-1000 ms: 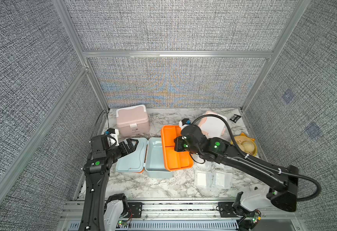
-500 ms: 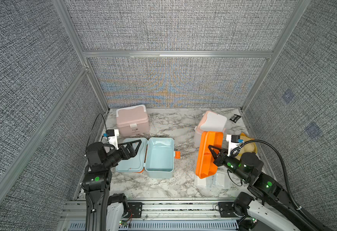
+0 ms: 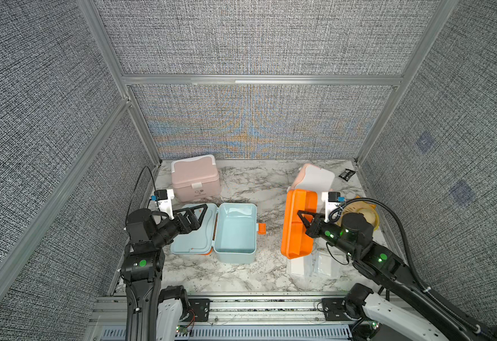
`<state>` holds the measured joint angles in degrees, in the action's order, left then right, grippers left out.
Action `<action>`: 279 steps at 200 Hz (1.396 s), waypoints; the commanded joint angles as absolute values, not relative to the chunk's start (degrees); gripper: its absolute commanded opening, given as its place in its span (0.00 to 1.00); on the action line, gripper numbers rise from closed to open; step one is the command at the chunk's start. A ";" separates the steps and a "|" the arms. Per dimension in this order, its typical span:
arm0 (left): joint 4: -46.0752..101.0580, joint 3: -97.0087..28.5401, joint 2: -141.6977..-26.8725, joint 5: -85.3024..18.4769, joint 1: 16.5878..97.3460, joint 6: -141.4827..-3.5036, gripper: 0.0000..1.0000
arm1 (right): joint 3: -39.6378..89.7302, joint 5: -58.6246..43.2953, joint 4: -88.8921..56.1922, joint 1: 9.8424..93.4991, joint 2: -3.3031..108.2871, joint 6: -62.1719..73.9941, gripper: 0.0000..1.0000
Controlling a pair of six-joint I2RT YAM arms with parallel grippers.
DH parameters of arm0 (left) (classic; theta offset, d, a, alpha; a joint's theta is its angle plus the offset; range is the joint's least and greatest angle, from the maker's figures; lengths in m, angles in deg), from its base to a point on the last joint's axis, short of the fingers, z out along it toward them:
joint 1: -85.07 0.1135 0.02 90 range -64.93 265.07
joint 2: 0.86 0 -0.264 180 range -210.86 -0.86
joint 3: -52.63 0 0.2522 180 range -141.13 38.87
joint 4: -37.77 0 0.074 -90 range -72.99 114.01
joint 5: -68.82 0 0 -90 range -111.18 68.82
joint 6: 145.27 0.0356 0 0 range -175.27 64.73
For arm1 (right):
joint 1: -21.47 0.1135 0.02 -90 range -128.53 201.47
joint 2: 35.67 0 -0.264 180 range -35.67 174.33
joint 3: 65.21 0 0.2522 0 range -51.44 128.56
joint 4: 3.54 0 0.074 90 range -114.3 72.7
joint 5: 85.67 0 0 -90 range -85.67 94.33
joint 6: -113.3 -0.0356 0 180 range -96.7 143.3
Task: Open first aid kits and take out gauze
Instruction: Place the compartment layer in the first aid kit.
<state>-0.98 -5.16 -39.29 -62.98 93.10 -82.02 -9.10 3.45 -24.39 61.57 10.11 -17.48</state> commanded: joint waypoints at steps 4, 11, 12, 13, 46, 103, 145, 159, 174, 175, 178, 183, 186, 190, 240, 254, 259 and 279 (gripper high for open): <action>-4.76 -6.51 -42.49 -59.47 93.15 -79.63 1.00 | -4.64 -1.71 -19.36 62.41 17.95 -21.32 0.00; -5.46 -6.78 -43.42 -58.85 93.21 -79.33 1.00 | -2.56 -1.36 -19.87 62.95 20.58 -22.56 0.00; -5.53 -6.85 -43.54 -58.83 93.18 -79.30 1.00 | -2.26 -1.28 -19.95 63.00 21.11 -22.75 0.00; -5.66 -6.89 -43.64 -58.73 93.17 -79.24 1.00 | -1.98 -1.20 -20.21 63.11 21.63 -23.02 0.00; -8.53 -7.92 -46.41 -56.26 93.16 -78.21 1.00 | 12.42 3.73 -31.08 67.31 35.33 -27.82 0.00; -9.49 -8.17 -45.43 -54.38 93.20 -77.86 1.00 | 38.96 11.85 -55.19 74.27 56.98 -34.55 0.00; -9.79 -8.20 -44.85 -54.08 93.16 -77.81 1.00 | 52.34 11.89 -64.67 76.45 68.88 -36.66 0.00; -9.85 -8.23 -44.63 -54.00 93.16 -77.79 1.00 | 55.71 11.54 -66.17 77.02 71.90 -36.75 0.00; -9.90 -8.17 -44.50 -54.06 93.12 -77.80 1.00 | 58.81 11.10 -67.08 77.58 74.89 -36.68 0.00; -9.91 -8.21 -44.52 -54.10 93.13 -77.83 1.00 | 59.01 11.10 -67.11 77.61 75.11 -36.71 0.00; -9.89 -8.18 -44.46 -54.10 93.15 -77.82 1.00 | 59.50 11.13 -67.38 77.77 75.73 -36.60 0.00; -9.84 -8.22 -44.50 -54.06 93.15 -77.78 1.00 | 60.63 11.10 -67.83 77.98 76.75 -36.64 0.00; -9.90 -8.24 -44.48 -54.05 93.15 -77.77 1.00 | 61.32 11.15 -68.17 78.03 77.28 -36.59 0.00; -9.89 -8.18 -44.37 -54.12 93.17 -77.81 1.00 | 62.17 11.25 -68.71 78.18 78.04 -36.59 0.00; -9.93 -8.17 -43.84 -54.10 93.16 -77.80 1.00 | 72.51 13.42 -77.83 78.87 87.25 -36.82 0.00; -9.99 -8.16 -43.81 -54.06 93.15 -77.78 1.00 | 74.71 13.65 -80.03 78.92 89.17 -37.17 0.00; -9.92 -8.17 -43.80 -54.07 93.15 -77.77 1.00 | 75.41 13.81 -80.87 78.93 89.79 -37.29 0.00; -9.92 -8.19 -43.80 -54.06 93.15 -77.82 1.00 | 77.04 14.24 -83.06 78.99 91.31 -37.63 0.00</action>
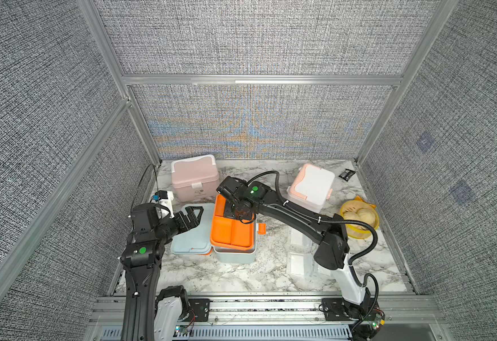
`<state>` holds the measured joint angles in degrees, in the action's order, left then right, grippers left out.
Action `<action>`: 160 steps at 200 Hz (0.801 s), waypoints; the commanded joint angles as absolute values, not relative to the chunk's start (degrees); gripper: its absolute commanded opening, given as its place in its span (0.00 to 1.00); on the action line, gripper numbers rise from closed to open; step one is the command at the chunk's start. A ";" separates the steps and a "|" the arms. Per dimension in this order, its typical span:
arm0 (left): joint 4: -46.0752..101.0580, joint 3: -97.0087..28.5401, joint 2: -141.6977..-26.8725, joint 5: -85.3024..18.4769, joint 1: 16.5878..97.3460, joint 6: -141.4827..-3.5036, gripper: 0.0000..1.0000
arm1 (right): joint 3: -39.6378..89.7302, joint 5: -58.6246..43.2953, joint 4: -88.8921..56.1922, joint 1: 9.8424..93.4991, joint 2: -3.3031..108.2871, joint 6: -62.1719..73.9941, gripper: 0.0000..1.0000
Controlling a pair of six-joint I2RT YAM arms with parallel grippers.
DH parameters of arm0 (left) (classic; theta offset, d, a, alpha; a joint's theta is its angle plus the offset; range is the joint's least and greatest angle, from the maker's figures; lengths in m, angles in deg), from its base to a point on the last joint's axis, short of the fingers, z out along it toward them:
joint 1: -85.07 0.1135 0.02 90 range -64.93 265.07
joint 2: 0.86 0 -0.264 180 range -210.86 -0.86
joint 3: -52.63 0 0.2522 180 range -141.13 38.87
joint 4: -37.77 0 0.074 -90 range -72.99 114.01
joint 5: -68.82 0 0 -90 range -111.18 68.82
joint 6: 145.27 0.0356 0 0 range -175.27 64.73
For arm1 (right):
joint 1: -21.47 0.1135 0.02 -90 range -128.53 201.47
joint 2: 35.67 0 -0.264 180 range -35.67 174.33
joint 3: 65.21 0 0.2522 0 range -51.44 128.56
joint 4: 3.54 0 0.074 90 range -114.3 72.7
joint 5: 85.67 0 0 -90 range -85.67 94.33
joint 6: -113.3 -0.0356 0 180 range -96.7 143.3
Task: Open first aid kits and take out gauze
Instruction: Place the compartment layer in the first aid kit.
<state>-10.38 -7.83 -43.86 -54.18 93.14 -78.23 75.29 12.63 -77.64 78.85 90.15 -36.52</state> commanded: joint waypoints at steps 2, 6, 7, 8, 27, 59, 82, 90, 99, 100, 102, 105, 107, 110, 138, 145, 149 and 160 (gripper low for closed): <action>-9.92 -8.23 -43.78 -54.10 93.17 -77.78 1.00 | 77.12 14.26 -83.16 78.98 91.39 -37.68 0.00; -9.94 -8.18 -43.81 -54.06 93.17 -77.80 1.00 | 77.17 14.49 -83.37 79.03 91.54 -37.69 0.00; -9.93 -8.17 -43.82 -54.06 93.16 -77.78 1.00 | 77.20 14.51 -83.43 78.99 91.56 -37.74 0.00; -9.97 -8.16 -43.83 -54.06 93.20 -77.78 1.00 | 77.21 14.52 -83.50 78.97 91.58 -37.76 0.00; -9.96 -8.18 -43.86 -54.12 93.22 -77.83 1.00 | 77.16 14.94 -83.91 78.99 92.00 -38.08 0.00; -9.92 -8.15 -43.92 -54.06 93.15 -77.84 1.00 | 77.81 15.92 -85.03 78.94 92.51 -37.88 0.00; -9.92 -8.21 -43.92 -54.10 93.17 -77.82 1.00 | 78.68 16.58 -86.00 78.87 93.05 -37.67 0.00; -9.93 -8.16 -43.97 -54.06 93.18 -77.78 1.00 | 78.63 16.58 -86.12 78.87 93.11 -37.55 0.00; -9.92 -8.18 -43.94 -54.10 93.16 -77.83 1.00 | 78.63 16.64 -86.10 78.93 93.37 -37.44 0.00; -9.92 -8.17 -43.97 -54.12 93.15 -77.84 1.00 | 78.63 16.60 -86.06 78.94 93.41 -37.44 0.00; -9.94 -8.15 -44.00 -54.12 93.13 -77.86 1.00 | 78.63 16.56 -86.08 78.90 93.52 -37.37 0.00; -9.92 -8.18 -44.01 -54.07 93.22 -77.79 1.00 | 78.63 16.46 -86.11 78.87 93.58 -37.38 0.00; -9.96 -8.20 -43.99 -54.13 93.17 -77.78 1.00 | 78.63 16.46 -86.12 78.86 93.61 -37.40 0.00; -9.94 -8.22 -44.01 -54.09 93.15 -77.85 1.00 | 78.63 16.44 -86.12 78.87 93.75 -37.39 0.00; -9.94 -8.17 -44.02 -54.06 93.15 -77.80 1.00 | 78.63 16.61 -86.19 78.87 94.23 -37.08 0.00; -9.92 -8.20 -44.12 -54.12 93.15 -77.77 1.00 | 78.62 16.64 -86.27 78.93 94.27 -36.92 0.00; -9.96 -8.16 -44.12 -54.06 93.17 -77.85 1.00 | 78.72 16.66 -86.33 78.89 94.31 -36.88 0.00; -9.99 -8.22 -44.11 -54.11 93.22 -77.83 1.00 | 78.64 16.81 -86.46 78.89 94.52 -36.79 0.00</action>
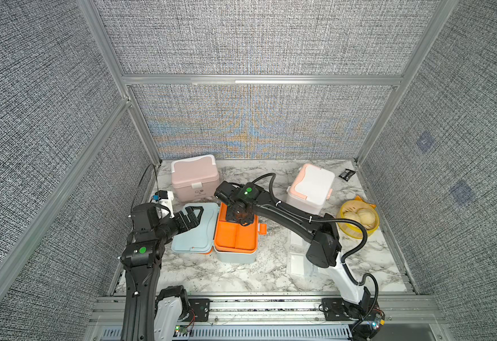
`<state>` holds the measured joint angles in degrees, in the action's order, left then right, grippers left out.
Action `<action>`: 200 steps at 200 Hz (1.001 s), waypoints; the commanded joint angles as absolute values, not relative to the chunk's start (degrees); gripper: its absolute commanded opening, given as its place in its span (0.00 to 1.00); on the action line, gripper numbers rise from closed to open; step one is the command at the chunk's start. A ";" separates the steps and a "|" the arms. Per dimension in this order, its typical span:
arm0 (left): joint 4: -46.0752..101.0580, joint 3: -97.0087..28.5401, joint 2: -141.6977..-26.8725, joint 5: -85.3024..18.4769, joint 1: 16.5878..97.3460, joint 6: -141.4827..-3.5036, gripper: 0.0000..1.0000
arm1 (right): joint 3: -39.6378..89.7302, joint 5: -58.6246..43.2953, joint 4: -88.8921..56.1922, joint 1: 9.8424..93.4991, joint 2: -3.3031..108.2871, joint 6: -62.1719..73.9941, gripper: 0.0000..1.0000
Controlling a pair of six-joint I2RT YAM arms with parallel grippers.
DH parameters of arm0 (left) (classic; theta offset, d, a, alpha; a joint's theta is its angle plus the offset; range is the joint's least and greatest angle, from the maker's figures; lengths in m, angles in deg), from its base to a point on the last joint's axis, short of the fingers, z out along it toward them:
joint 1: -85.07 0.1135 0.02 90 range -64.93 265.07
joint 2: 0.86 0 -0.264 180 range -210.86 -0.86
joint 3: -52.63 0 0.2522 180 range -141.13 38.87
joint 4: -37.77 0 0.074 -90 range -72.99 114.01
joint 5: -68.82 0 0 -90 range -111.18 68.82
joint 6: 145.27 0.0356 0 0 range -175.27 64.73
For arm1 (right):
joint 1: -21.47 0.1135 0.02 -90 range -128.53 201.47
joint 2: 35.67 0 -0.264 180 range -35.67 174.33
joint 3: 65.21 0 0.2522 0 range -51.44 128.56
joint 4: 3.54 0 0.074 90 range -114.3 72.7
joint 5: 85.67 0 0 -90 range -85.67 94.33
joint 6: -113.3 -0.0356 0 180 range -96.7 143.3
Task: Open first aid kits and take out gauze
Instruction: Place the compartment layer in the first aid kit.
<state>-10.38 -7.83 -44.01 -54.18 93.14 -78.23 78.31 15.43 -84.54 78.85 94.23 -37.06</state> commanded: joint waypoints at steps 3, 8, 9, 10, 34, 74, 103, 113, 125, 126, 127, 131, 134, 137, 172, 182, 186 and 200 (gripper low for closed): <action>-9.99 -8.19 -44.10 -54.06 93.17 -77.78 1.00 | 78.63 16.81 -86.55 78.90 94.55 -36.75 0.00; -9.98 -8.24 -44.14 -54.01 93.19 -77.78 1.00 | 78.68 16.88 -86.67 78.87 94.60 -36.78 0.00; -9.95 -8.24 -44.12 -54.03 93.21 -77.78 1.00 | 78.66 16.89 -86.72 78.86 94.64 -36.80 0.00; -9.93 -8.24 -44.15 -54.04 93.23 -77.82 1.00 | 78.69 16.85 -86.77 78.86 94.65 -36.81 0.00; -9.96 -8.22 -44.14 -53.97 93.22 -77.84 1.00 | 78.91 16.65 -87.48 78.90 95.30 -36.73 0.00; -10.07 -8.15 -44.19 -53.88 93.19 -77.77 1.00 | 79.72 15.58 -88.43 78.88 96.33 -36.58 0.00; -10.06 -8.23 -44.10 -53.73 93.21 -77.78 1.00 | 82.09 13.98 -89.37 78.86 97.05 -35.31 0.39; -10.13 -8.20 -44.11 -53.70 93.22 -77.82 1.00 | 82.49 13.95 -89.55 78.87 96.65 -34.98 0.49; -10.14 -8.31 -44.15 -53.50 93.15 -77.80 1.00 | 82.50 13.98 -89.46 78.91 95.64 -34.52 0.56; -10.16 -8.27 -44.12 -53.43 93.15 -77.83 1.00 | 82.50 13.99 -89.46 78.88 95.55 -34.48 0.57; -10.17 -8.30 -44.11 -53.39 93.15 -77.85 1.00 | 82.50 13.95 -89.37 78.87 95.46 -34.42 0.58; -10.22 -8.30 -44.10 -53.28 93.22 -77.86 1.00 | 82.46 13.99 -89.32 78.89 95.03 -34.21 0.60; -10.19 -8.28 -44.18 -53.22 93.20 -77.78 1.00 | 82.46 13.98 -89.35 78.87 94.69 -34.16 0.61; -10.26 -8.32 -44.18 -53.10 93.22 -77.71 1.00 | 82.42 14.04 -89.30 78.91 94.33 -34.04 0.62; -11.23 -8.64 -43.84 -50.41 93.31 -77.67 1.00 | 80.04 13.52 -86.62 79.11 88.57 -32.16 0.73; -11.48 -8.70 -44.11 -49.32 93.33 -77.63 1.00 | 78.01 13.55 -85.01 79.18 86.15 -29.77 0.77; -11.60 -8.76 -44.37 -49.14 93.37 -77.69 1.00 | 76.96 13.49 -84.13 79.17 85.08 -29.21 0.80; -12.34 -9.08 -45.65 -47.85 93.33 -78.35 1.00 | 72.57 14.10 -81.31 79.21 80.95 -27.70 0.90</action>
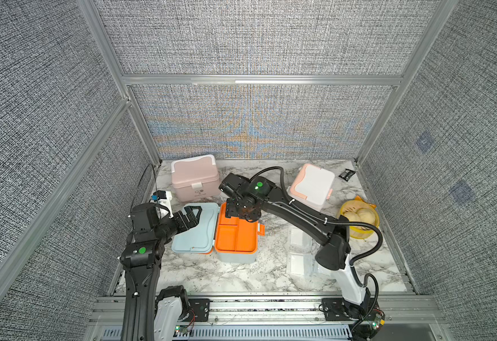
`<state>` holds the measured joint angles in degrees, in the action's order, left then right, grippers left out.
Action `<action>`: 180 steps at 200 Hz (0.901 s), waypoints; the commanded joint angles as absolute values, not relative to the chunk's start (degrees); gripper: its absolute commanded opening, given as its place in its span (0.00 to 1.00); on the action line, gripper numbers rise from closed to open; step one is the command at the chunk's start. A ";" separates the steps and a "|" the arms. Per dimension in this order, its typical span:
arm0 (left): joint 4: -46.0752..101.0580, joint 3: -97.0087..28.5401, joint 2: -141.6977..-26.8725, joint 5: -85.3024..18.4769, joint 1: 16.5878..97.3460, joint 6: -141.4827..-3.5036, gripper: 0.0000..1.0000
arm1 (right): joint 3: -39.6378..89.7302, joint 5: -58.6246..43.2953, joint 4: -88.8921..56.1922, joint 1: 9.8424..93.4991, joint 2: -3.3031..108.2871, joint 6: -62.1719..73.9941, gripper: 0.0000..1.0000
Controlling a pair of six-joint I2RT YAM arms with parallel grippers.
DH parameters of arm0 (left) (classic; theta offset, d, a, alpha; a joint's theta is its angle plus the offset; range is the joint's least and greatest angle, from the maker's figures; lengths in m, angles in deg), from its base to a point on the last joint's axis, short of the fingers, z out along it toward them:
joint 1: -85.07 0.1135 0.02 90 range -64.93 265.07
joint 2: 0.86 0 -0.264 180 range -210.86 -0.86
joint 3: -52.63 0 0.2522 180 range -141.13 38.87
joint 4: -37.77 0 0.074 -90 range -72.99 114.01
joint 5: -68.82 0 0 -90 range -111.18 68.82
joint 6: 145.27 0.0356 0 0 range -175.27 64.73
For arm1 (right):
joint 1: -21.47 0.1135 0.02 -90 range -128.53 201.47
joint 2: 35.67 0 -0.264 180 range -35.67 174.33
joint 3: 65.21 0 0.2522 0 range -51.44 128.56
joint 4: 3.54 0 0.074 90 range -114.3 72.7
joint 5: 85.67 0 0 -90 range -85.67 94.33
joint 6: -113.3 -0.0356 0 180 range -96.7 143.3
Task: Open first aid kits and take out gauze
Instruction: Place the compartment layer in the first aid kit, then close the lid of the first aid kit.
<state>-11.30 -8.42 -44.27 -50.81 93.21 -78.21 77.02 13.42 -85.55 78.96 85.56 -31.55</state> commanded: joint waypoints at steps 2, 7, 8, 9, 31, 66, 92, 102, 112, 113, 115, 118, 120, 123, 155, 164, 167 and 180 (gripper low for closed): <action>-12.50 -9.11 -45.98 -47.76 93.33 -78.55 1.00 | 71.73 14.25 -80.72 79.26 80.34 -27.42 0.91; -12.85 -9.33 -46.68 -47.11 93.33 -79.24 1.00 | 69.77 14.38 -79.37 79.23 78.78 -26.57 0.94; -12.92 -9.36 -46.84 -46.98 93.33 -79.39 1.00 | 69.41 14.37 -79.10 79.22 78.46 -26.42 0.95; -12.96 -9.37 -46.96 -46.91 93.33 -79.55 1.00 | 68.97 14.45 -78.96 79.22 78.08 -26.30 0.96; -12.77 -9.30 -49.42 -45.86 93.33 -84.23 1.00 | 58.97 15.12 -71.65 79.20 70.83 -21.69 0.99; -11.31 -8.90 -51.79 -38.00 93.39 -88.64 1.00 | 42.00 15.18 -59.98 78.10 60.49 -15.12 0.99; -10.91 -10.31 -56.57 -34.55 94.38 -89.75 1.00 | 32.30 13.23 -54.80 76.09 54.24 -10.31 0.99; -10.27 -10.70 -58.42 -33.24 95.04 -90.13 1.00 | 28.35 11.14 -52.32 75.13 51.69 -8.52 0.99; -8.90 -10.96 -60.50 -33.31 95.90 -90.58 1.00 | 24.63 9.17 -49.47 73.97 49.17 -7.50 0.99; -8.75 -10.96 -60.69 -33.31 95.93 -90.59 1.00 | 24.17 9.04 -49.16 73.82 48.85 -7.35 0.99; -8.48 -11.03 -61.01 -33.22 96.02 -90.65 1.00 | 23.38 8.48 -48.60 73.60 48.39 -7.13 0.99; -8.17 -11.13 -61.71 -32.96 96.09 -90.75 1.00 | 22.34 7.64 -47.73 73.28 47.61 -6.89 0.99; -7.98 -11.20 -62.17 -32.85 96.13 -90.82 1.00 | 21.54 7.14 -47.19 73.03 47.18 -6.62 0.99; -7.71 -11.36 -62.85 -32.79 96.23 -90.91 1.00 | 20.43 6.51 -46.32 72.66 46.36 -6.40 0.99; -8.31 -14.05 -70.64 -32.69 97.85 -92.28 1.00 | 12.44 1.53 -41.11 68.75 40.58 -5.86 0.99; -9.83 -15.37 -72.55 -32.50 97.90 -92.36 1.00 | 11.42 0.73 -40.48 67.92 39.79 -5.80 0.99; -10.43 -15.78 -73.24 -32.49 97.98 -92.48 1.00 | 10.98 0.53 -40.36 67.64 39.62 -5.75 0.99; -10.61 -16.43 -75.34 -34.35 98.06 -92.32 1.00 | 9.87 -0.29 -39.61 66.85 38.99 -5.63 0.99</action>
<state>-9.49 -15.06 -72.43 -33.28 97.91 -91.72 11.56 3.60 -44.48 67.93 40.14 -6.99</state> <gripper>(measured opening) 0.997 0.989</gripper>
